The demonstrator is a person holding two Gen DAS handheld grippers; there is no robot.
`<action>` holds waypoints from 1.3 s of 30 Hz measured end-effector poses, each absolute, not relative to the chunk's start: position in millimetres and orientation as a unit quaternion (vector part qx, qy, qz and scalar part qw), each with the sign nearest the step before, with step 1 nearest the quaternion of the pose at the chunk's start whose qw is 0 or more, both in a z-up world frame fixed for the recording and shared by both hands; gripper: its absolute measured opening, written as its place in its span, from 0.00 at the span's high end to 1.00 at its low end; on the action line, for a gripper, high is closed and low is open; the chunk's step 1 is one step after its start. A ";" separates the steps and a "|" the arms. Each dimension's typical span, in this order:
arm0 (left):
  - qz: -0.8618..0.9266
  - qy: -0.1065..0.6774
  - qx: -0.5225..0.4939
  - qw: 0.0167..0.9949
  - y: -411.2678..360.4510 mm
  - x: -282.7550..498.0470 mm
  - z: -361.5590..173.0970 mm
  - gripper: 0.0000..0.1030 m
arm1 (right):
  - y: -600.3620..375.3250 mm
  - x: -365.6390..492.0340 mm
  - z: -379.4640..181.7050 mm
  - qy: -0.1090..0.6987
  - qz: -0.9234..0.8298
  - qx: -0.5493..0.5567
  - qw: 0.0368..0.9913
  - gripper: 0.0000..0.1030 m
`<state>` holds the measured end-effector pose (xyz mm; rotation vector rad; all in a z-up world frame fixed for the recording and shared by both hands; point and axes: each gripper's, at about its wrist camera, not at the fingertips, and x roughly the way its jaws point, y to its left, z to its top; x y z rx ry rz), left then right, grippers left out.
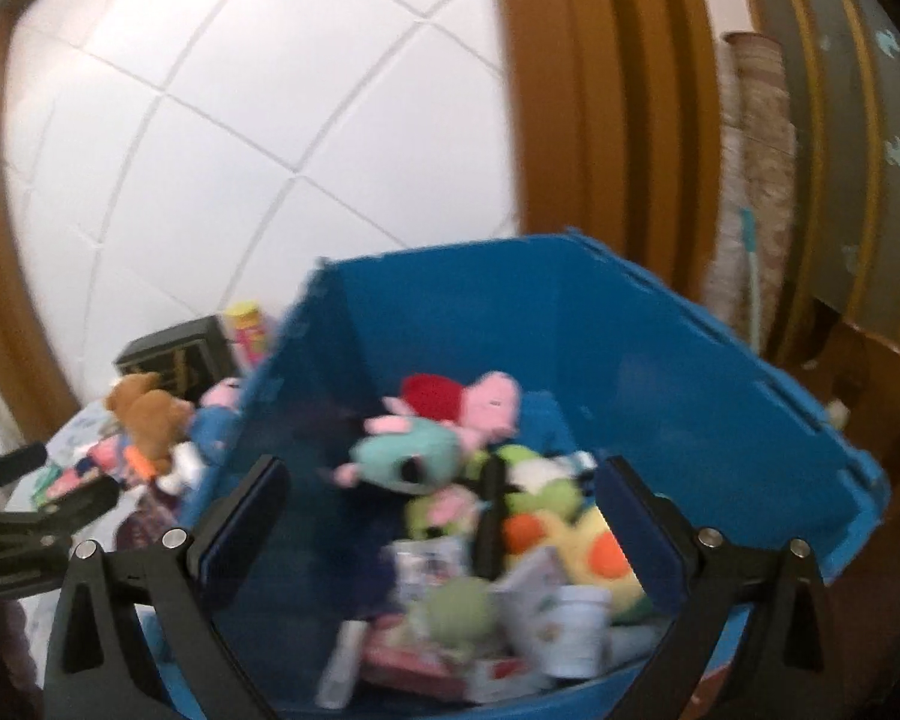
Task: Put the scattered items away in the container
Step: 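Move both tools back over the table items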
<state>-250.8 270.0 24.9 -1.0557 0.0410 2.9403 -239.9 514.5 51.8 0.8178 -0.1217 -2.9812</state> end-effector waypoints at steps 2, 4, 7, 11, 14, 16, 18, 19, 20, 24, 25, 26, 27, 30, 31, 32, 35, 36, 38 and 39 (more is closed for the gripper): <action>0.940 0.001 -0.341 -0.012 239.8 -243.7 18.0 0.00 | 492.5 -236.4 53.7 -0.035 -0.965 0.255 0.042 0.00; 0.937 -0.014 -0.346 -0.035 207.3 -237.5 10.3 0.00 | 463.6 -232.8 56.2 -0.028 -0.968 0.241 0.062 0.00; 0.934 -0.028 -0.350 -0.066 158.3 -229.3 -0.6 0.00 | 421.3 -230.1 56.4 -0.017 -0.970 0.229 0.074 0.00; 0.929 -0.036 -0.356 -0.100 91.0 -216.2 -16.9 0.00 | 362.8 -226.5 53.2 -0.026 -0.970 0.219 0.103 0.00; 0.925 -0.043 -0.362 -0.108 41.7 -206.7 -32.6 0.00 | 323.5 -226.7 46.7 -0.045 -0.966 0.223 0.120 0.00; 0.919 -0.044 -0.376 -0.112 6.8 -201.6 -48.7 0.00 | 291.9 -230.8 34.7 -0.042 -0.961 0.244 0.122 0.00; 0.912 -0.041 -0.390 -0.119 -20.9 -199.6 -63.8 0.00 | 257.9 -236.8 14.6 -0.031 -0.953 0.275 0.124 0.00; 0.909 -0.038 -0.397 -0.123 -33.7 -199.5 -72.1 0.00 | 245.2 -239.3 2.8 -0.029 -0.948 0.291 0.126 0.00; 0.903 -0.034 -0.408 -0.128 -46.8 -199.5 -82.5 0.00 | 233.1 -241.8 -9.2 -0.027 -0.943 0.306 0.127 0.00; 0.883 -0.037 -0.449 -0.136 -81.7 -200.2 -120.8 0.00 | 203.1 -252.6 -53.1 -0.020 -0.926 0.357 0.124 0.00; 0.878 -0.040 -0.456 -0.136 -88.1 -200.1 -129.4 0.00 | 197.5 -255.8 -63.6 -0.019 -0.921 0.370 0.123 0.00; 0.874 -0.043 -0.463 -0.138 -93.9 -200.0 -137.5 0.00 | 192.5 -259.1 -73.0 -0.017 -0.916 0.381 0.122 0.00; 0.871 -0.047 -0.469 -0.140 -98.1 -200.0 -144.2 0.00 | 188.8 -262.5 -79.6 -0.011 -0.913 0.389 0.121 0.00; 0.858 -0.062 -0.484 -0.160 -115.0 -200.8 -164.0 0.00 | 178.2 -274.8 -97.2 0.002 -0.905 0.407 0.124 0.00; 0.854 -0.065 -0.487 -0.170 -120.3 -200.4 -167.6 0.00 | 175.6 -279.1 -101.8 0.000 -0.903 0.410 0.130 0.00; 0.850 -0.068 -0.490 -0.179 -125.4 -200.0 -170.2 0.00 | 172.1 -284.4 -106.2 -0.001 -0.899 0.416 0.138 0.00; 0.848 -0.071 -0.488 -0.195 -138.5 -198.9 -168.5 0.00 | 157.1 -300.8 -116.8 -0.003 -0.887 0.432 0.162 0.00; 0.847 -0.074 -0.484 -0.206 -145.4 -198.9 -167.2 0.00 | 150.4 -304.5 -119.3 -0.001 -0.885 0.434 0.171 0.00; 0.846 -0.083 -0.480 -0.215 -158.6 -199.9 -165.6 0.00 | 134.5 -312.5 -123.0 0.008 -0.879 0.439 0.186 0.00; 0.846 -0.087 -0.479 -0.218 -165.2 -200.6 -164.8 0.00 | 126.3 -316.2 -124.0 0.013 -0.877 0.441 0.192 0.00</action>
